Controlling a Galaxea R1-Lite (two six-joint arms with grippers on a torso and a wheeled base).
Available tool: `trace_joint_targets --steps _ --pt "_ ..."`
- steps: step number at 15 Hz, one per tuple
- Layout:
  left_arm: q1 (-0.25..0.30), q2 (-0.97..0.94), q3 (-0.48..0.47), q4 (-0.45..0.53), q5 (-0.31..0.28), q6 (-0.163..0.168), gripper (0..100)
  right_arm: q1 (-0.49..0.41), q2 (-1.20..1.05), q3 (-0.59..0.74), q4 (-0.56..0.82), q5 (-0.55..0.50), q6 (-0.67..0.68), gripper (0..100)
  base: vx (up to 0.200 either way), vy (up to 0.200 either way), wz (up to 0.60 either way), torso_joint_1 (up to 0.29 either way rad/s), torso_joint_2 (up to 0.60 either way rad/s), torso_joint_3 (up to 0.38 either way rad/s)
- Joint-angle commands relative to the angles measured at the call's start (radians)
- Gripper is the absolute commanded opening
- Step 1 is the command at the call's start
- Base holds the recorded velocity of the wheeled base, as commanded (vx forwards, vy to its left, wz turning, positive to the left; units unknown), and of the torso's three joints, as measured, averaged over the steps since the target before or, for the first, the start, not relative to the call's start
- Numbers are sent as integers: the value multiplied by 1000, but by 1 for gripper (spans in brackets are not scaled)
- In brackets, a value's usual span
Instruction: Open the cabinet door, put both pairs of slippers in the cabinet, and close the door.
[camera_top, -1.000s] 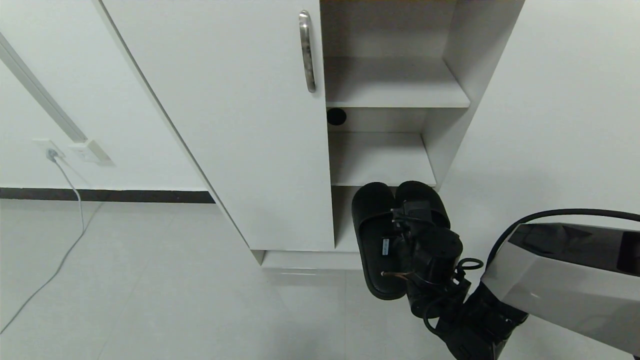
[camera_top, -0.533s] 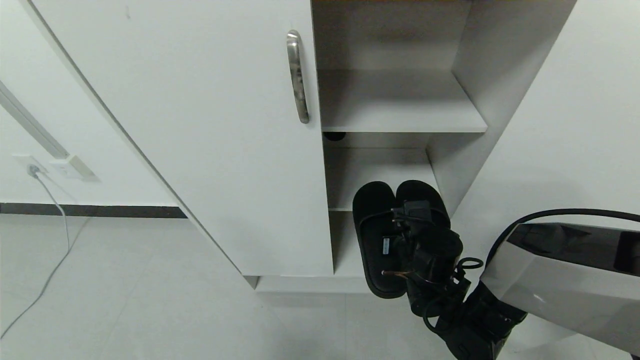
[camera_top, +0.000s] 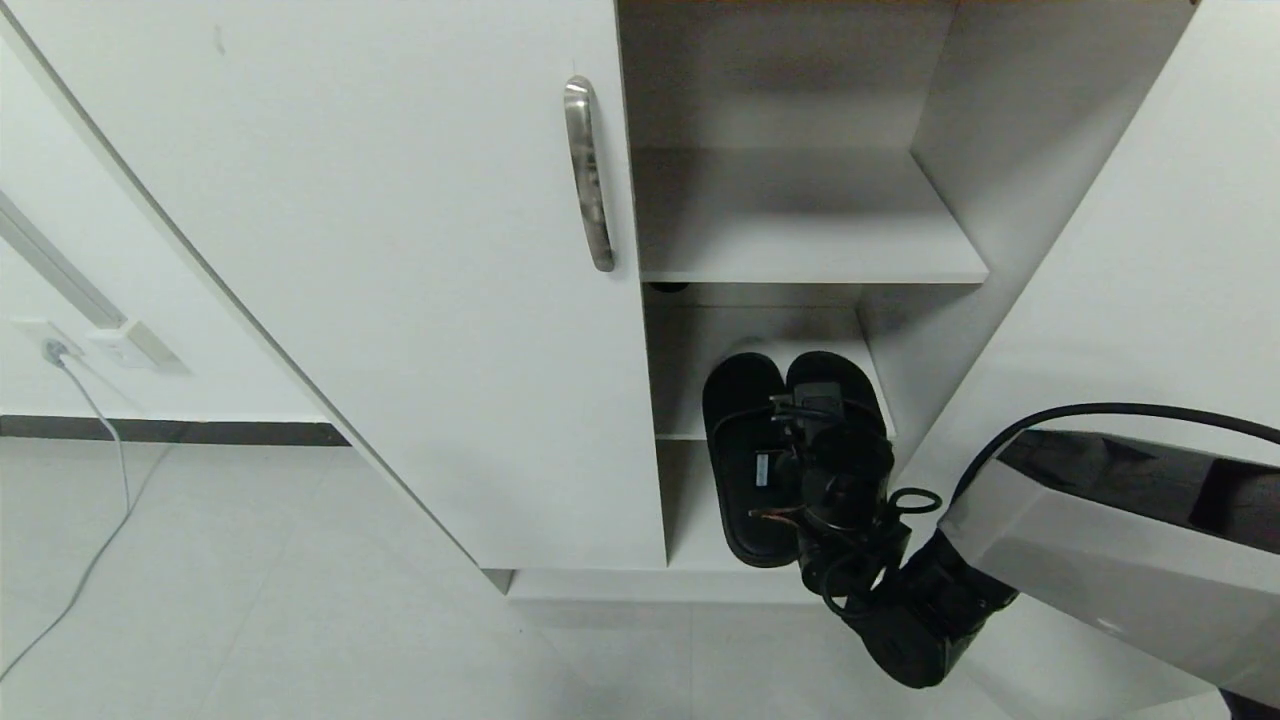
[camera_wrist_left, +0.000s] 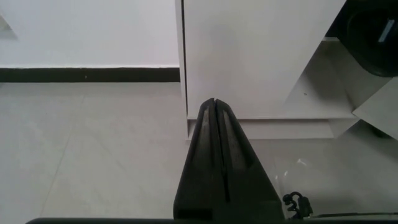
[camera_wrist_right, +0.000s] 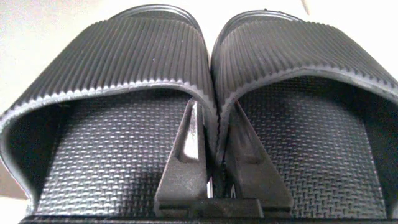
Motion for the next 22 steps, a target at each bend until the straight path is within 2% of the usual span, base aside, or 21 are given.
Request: trace_joint_targets --steps 1,8,11,17,22 --pt "1 1 0 -2 -1 0 0 -29 63 -134 52 -1 1 0 0 0 0 0 0 0" --pt "0 1 0 0 0 0 0 -83 109 -463 351 48 30 0 0 0 0 0 0 0" --pt "0 1 0 -2 0 0 0 -107 138 -574 405 71 30 0 0 0 0 0 0 0" --pt "1 1 0 -2 0 0 0 -136 181 -692 473 74 30 0 0 0 0 0 0 0" --pt "1 1 0 0 0 1 0 -140 215 -730 491 74 30 0 0 0 0 0 0 0"
